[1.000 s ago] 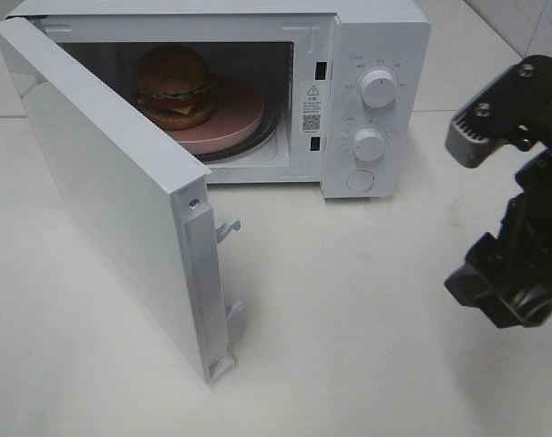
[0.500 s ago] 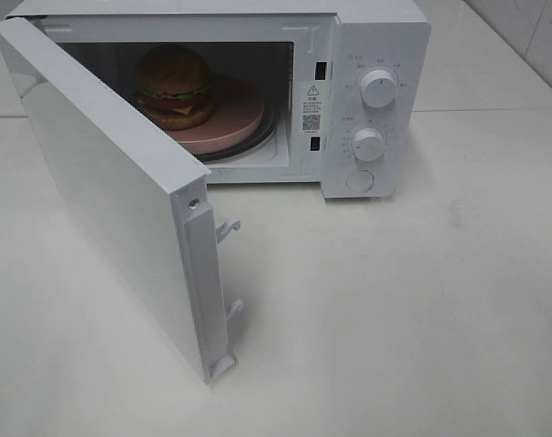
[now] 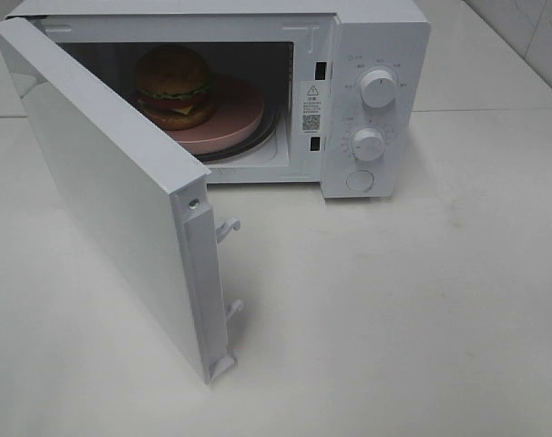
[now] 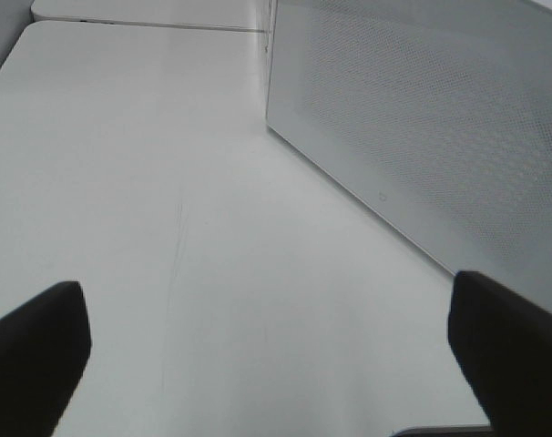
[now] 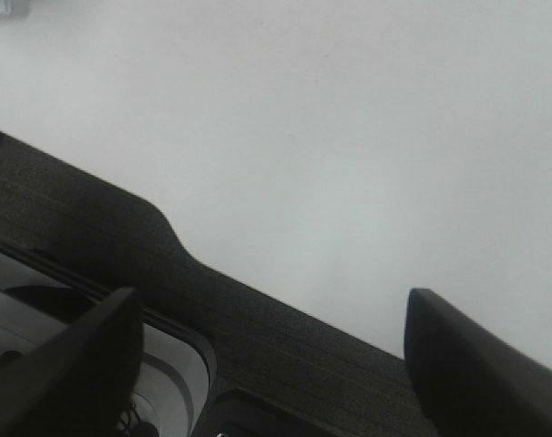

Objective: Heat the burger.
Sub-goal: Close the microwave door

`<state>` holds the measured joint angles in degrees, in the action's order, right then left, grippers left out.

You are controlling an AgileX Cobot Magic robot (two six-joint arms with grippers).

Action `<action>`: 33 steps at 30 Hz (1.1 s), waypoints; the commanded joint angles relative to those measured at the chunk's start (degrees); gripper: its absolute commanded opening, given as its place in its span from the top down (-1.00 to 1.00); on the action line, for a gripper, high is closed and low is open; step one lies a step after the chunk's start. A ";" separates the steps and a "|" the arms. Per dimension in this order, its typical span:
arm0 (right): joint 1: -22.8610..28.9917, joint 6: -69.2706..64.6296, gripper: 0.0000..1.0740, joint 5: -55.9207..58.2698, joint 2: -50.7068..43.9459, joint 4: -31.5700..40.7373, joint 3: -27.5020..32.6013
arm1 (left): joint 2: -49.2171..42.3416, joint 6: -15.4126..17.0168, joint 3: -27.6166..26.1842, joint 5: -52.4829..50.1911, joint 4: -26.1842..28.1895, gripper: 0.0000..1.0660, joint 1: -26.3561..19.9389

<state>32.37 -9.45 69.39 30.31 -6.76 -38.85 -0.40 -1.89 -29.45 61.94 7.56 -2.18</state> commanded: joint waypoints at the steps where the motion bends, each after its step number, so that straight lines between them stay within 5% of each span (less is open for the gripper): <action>1: -6.53 0.92 -0.42 0.46 -3.21 0.34 2.92 | -0.86 -0.11 0.00 -0.80 -0.29 -0.88 -0.11; 11: -22.29 3.67 -0.42 -4.76 -17.19 2.35 7.73 | -0.86 -0.11 0.00 -0.80 -0.29 -0.88 -0.11; 19: -28.30 4.70 -0.42 -9.63 -26.01 5.16 8.65 | -0.86 -0.11 0.00 -0.80 -0.29 -0.88 -0.11; 33: -30.83 4.93 -0.42 -12.38 -32.03 5.96 10.37 | -0.86 -0.11 0.00 -0.80 -0.29 -0.88 -0.11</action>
<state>1.89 -5.27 57.81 -0.34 -1.09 -28.59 -0.40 -1.89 -29.45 61.94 7.56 -2.18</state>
